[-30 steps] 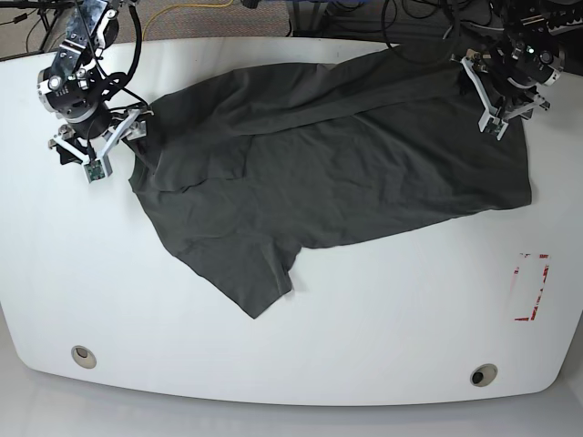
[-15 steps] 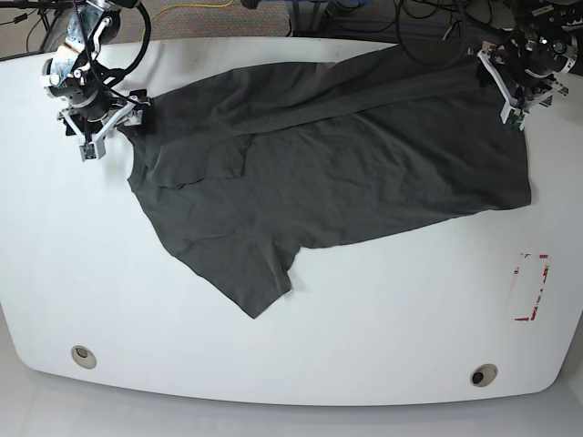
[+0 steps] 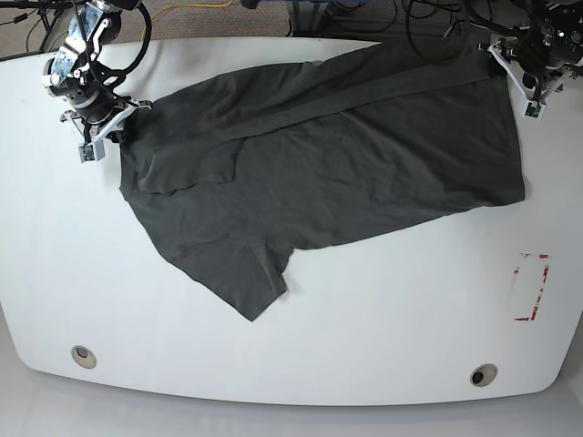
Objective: Layout the t-shirt on the table in an organized manner, then fold the t-shirt properly
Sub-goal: 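Release the left gripper and regrasp the shirt edge further along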
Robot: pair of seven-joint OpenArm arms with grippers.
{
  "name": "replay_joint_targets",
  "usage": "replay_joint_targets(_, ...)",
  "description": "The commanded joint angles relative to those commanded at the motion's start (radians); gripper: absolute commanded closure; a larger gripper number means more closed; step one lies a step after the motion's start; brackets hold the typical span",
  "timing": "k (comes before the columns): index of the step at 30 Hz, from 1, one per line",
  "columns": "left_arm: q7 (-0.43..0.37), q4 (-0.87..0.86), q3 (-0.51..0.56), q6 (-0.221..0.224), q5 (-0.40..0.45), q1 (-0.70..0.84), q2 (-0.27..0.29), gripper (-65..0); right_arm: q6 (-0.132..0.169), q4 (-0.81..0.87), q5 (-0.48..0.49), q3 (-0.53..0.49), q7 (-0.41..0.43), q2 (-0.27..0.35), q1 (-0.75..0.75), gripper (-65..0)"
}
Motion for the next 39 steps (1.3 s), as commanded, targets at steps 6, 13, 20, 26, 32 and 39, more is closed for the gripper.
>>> replay_joint_targets(6,-0.005,-0.005,0.009,0.000,-0.003,0.017,0.000,-38.3,0.000,0.003,0.000,0.000,0.000,0.000,0.000,-11.1)
replay_joint_targets(13,-0.014,-0.018,0.052,0.000,0.012,0.011,0.000,-38.3,0.000,0.005,0.002,-0.002,0.000,0.000,-0.002,-11.1)
replay_joint_targets(20,-0.017,-0.020,0.074,0.000,0.014,-0.035,0.000,-38.3,0.000,0.006,0.002,-0.002,-0.002,0.000,-0.005,-11.1)
replay_joint_targets(26,-0.017,-0.035,0.074,0.000,0.023,-0.080,-0.037,-38.3,0.000,0.006,0.002,0.002,-0.002,0.000,-0.006,-11.1)
replay_joint_targets(32,-0.017,-0.143,0.074,0.000,0.087,-0.133,-0.061,-38.2,0.000,0.006,0.002,0.006,-0.002,0.000,-0.006,-11.1)
replay_joint_targets(39,-0.018,-0.253,0.074,0.000,0.091,-0.204,-0.103,-37.8,0.000,0.031,0.002,0.003,-0.002,0.000,-0.008,-11.1)
